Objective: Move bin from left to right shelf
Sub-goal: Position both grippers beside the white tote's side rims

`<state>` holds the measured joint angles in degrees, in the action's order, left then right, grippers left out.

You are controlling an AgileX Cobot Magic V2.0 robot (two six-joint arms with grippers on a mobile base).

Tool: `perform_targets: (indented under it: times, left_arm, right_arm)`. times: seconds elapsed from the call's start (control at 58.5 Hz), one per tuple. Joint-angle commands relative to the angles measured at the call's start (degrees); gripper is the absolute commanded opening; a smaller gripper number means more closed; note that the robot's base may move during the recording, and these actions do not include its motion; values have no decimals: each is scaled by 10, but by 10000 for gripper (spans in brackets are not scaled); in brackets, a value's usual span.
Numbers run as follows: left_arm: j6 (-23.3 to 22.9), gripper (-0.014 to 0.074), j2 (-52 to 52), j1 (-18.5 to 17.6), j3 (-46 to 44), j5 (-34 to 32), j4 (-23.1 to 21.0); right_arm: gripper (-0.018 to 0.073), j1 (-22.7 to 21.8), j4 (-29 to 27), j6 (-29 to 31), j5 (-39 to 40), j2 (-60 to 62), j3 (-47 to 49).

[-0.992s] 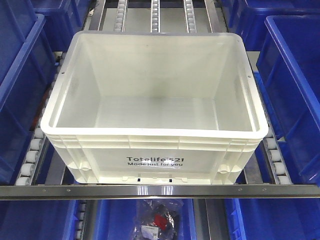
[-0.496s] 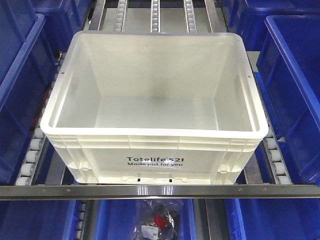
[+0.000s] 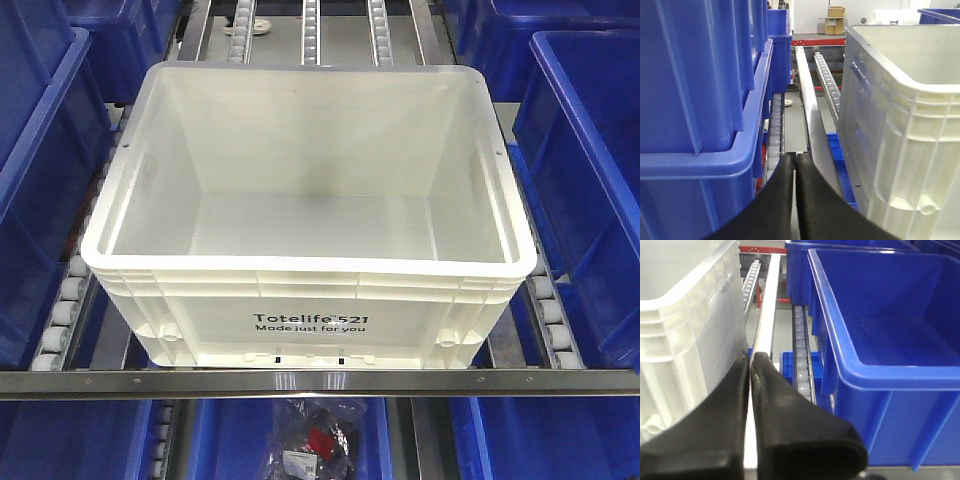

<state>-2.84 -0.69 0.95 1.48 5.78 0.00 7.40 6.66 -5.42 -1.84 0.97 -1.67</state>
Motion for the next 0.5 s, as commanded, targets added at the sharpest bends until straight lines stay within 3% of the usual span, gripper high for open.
perform_targets:
  times: [0.0, 0.274, 0.342, 0.479]
  left_arm:
    - [-5, -6, -9, -4, 11, -53, 0]
    - [-15, -6, -8, -4, -22, -172, -5]
    - [-33, -6, 3, -4, -57, -155, -4]
    - [-38, -6, 72, -5, -155, -36, -4]
  right_arm:
    - [-8, 0, 3, 3, 70, 2, -10]
    - [-8, 0, 0, -14, 175, 2, 3]
    - [-8, 0, 0, -18, 165, -2, 26]
    - [-8, 0, 0, -32, 93, -51, 106]
